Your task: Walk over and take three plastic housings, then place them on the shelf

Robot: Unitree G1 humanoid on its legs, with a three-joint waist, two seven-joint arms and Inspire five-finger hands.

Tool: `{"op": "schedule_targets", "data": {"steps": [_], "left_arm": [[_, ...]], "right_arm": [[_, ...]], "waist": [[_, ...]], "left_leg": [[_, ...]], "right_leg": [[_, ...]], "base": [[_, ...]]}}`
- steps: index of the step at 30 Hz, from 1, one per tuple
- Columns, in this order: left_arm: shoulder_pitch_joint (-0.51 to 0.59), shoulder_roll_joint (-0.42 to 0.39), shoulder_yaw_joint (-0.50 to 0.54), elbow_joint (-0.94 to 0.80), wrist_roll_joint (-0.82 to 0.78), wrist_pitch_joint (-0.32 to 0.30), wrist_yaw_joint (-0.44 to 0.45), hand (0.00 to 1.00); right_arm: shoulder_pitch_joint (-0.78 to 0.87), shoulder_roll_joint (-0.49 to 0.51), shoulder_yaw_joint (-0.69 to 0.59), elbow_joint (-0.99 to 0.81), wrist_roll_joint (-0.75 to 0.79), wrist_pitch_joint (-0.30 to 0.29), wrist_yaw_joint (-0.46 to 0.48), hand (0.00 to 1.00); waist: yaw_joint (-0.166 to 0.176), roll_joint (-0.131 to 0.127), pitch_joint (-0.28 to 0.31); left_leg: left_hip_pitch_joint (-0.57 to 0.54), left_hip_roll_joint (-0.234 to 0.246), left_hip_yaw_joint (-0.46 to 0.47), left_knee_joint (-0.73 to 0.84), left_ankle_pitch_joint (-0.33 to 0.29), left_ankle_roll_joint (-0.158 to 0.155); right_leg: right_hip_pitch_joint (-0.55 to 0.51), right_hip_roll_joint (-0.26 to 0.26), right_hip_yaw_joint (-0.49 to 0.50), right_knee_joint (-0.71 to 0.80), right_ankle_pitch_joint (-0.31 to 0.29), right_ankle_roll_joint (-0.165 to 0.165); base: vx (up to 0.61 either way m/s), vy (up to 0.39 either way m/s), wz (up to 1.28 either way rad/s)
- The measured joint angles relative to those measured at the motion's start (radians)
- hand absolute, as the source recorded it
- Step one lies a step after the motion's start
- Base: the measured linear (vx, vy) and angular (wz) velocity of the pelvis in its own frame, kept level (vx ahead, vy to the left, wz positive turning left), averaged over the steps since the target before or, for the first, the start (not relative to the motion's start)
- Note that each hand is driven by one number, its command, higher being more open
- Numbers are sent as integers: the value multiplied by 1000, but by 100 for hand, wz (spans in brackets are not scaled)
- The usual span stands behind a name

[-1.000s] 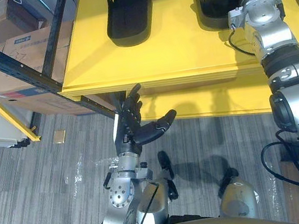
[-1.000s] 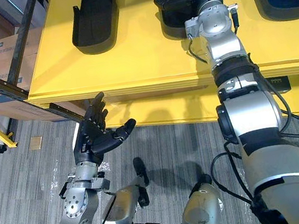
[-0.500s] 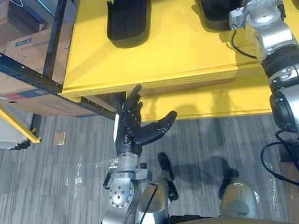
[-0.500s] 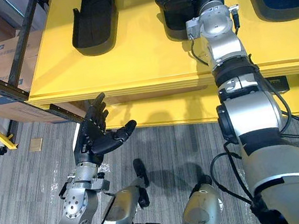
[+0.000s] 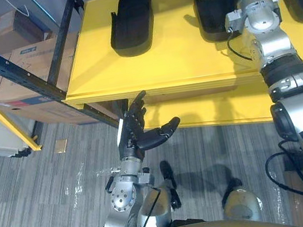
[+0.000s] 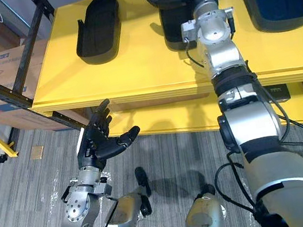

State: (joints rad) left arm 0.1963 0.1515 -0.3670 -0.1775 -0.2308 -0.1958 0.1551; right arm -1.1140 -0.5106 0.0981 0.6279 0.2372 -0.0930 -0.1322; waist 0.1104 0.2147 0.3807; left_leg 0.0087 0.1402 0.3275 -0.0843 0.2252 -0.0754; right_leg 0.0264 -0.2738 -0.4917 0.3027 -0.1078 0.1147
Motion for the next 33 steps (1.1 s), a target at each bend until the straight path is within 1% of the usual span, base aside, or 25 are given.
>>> {"op": "schedule_targets", "data": {"steps": [3,4,5,6,7,8,9,10,12,14,15,17,18,19,20,21,22,23,24,25,27,30,31,32,33], "left_arm": [[13,-2,39,-1,8,-5,-4,100],[17,-2,72,-1,13,-6,2,100],[25,-3,109,-1,27,-8,14,100],[35,-3,130,-1,45,-13,20,100],[56,-2,171,-1,62,-26,34,100],[75,-2,212,2,85,-37,56,100],[82,-2,229,5,86,-45,66,100],[94,-2,266,18,89,-61,88,100],[106,-9,318,51,129,-68,126,100],[148,-38,372,90,172,-86,196,100],[162,-47,384,95,181,-89,217,100],[182,-81,419,125,252,-113,296,100],[187,-87,425,132,265,-124,310,100],[197,-97,430,142,301,-139,344,100],[204,-105,431,165,350,-164,385,100],[207,-109,432,179,370,-178,404,100],[208,-119,441,208,405,-197,444,100],[209,-122,445,221,411,-203,460,100],[216,-145,475,284,420,-218,506,100],[216,-151,482,296,421,-219,512,100],[235,-184,520,389,405,-219,534,100],[253,-221,557,533,342,-220,523,100],[251,-231,574,627,309,-219,491,100],[246,-232,581,669,306,-219,478,100],[226,-228,582,749,301,-217,456,100]], "right_arm": [[113,1,-51,-245,2,-30,5,100],[172,1,-87,-352,1,-47,15,100],[246,0,-131,-461,-6,-59,19,100],[291,0,-155,-511,-8,-69,22,100],[391,-8,-215,-598,-16,-95,30,100],[493,-25,-280,-664,-13,-122,41,100],[540,-38,-312,-689,-9,-131,45,100],[634,-50,-382,-734,10,-143,53,100],[768,-45,-476,-790,30,-146,60,100],[967,14,-571,-850,40,-165,72,100],[1009,39,-585,-859,31,-168,71,100],[1153,149,-618,-882,-54,-188,44,100],[1184,177,-617,-882,-69,-188,39,100],[1249,233,-610,-882,-112,-188,21,100],[1313,285,-592,-876,-164,-188,-25,100],[1341,309,-580,-868,-184,-188,-47,100],[1385,356,-555,-837,-195,-191,-99,100],[1397,378,-546,-810,-193,-194,-127,100],[1425,443,-538,-695,-193,-200,-216,100],[1429,454,-537,-674,-191,-200,-232,100],[1468,515,-531,-538,-168,-200,-286,100],[1508,558,-496,-367,-151,-195,-270,100],[1505,556,-478,-260,-143,-176,-233,100],[1497,556,-474,-208,-141,-176,-218,100],[1476,556,-461,-112,-138,-174,-201,100]], "waist": [[-6,-26,-44],[-11,-48,-61],[-25,-75,-83],[-35,-89,-98],[-47,-116,-126],[-65,-134,-152],[-72,-139,-162],[-85,-148,-177],[-97,-155,-184],[-130,-160,-200],[-140,-160,-203],[-147,-161,-205],[-147,-163,-209],[-148,-165,-216],[-151,-168,-225],[-152,-171,-230],[-154,-177,-236],[-155,-177,-241],[-156,-185,-250],[-156,-185,-252],[-155,-189,-265],[-150,-193,-266],[-142,-199,-269],[-137,-203,-268],[-128,-208,-267]], "left_leg": [[8,7,8,0,-3,-4],[19,11,16,0,-4,-5],[27,11,25,0,-5,-6],[29,11,26,0,-8,-10],[37,12,34,-1,-15,-14],[38,13,41,-1,-27,-18],[40,15,48,-1,-35,-17],[42,16,64,-2,-45,-12],[51,16,92,-4,-54,-13],[56,15,117,-5,-68,-20],[57,17,124,-5,-71,-19],[64,27,156,-5,-75,-23],[64,27,163,-5,-75,-24],[63,33,170,-5,-76,-25],[63,37,171,-5,-77,-27],[63,39,172,-4,-78,-27],[63,43,174,-4,-79,-29],[64,43,175,-4,-79,-29],[69,46,180,-2,-77,-27],[70,46,181,-1,-77,-27],[73,49,191,-1,-79,-29],[100,53,215,-3,-100,-34],[109,52,223,-4,-117,-35],[115,52,228,-5,-118,-36],[128,50,232,-5,-119,-34]], "right_leg": [[31,21,-1,-54,22,2],[47,31,1,-84,34,4],[68,37,0,-114,43,7],[71,41,1,-129,48,8],[86,48,4,-158,60,11],[98,55,4,-189,73,15],[100,59,7,-200,78,17],[100,66,18,-221,91,19],[103,69,40,-253,108,24],[104,76,57,-284,118,34],[104,78,59,-292,121,33],[102,85,58,-321,134,29],[101,88,58,-326,137,30],[97,91,57,-328,138,28],[96,95,57,-329,138,27],[96,97,57,-330,138,27],[95,100,58,-330,139,27],[95,101,58,-328,143,24],[96,102,59,-321,146,16],[96,102,60,-320,146,16],[99,98,61,-314,146,15],[104,88,60,-292,138,8],[107,83,59,-284,127,12],[113,82,58,-283,125,11],[122,78,57,-276,118,11]], "base": [[81,-25,-6],[79,-34,-13],[79,-33,-12],[61,-26,-13],[79,-12,-13],[68,2,-17],[58,28,-22],[14,42,-35],[-3,42,-40],[-5,30,-32],[20,19,-35],[22,7,-41],[22,-5,-33],[38,-17,-16],[49,-23,-10],[88,-38,-3],[65,-25,-3],[126,-24,-5],[74,-6,-5],[111,-6,-6],[102,1,-9],[55,25,-19],[0,19,-10],[8,20,-4],[0,0,0]]}}
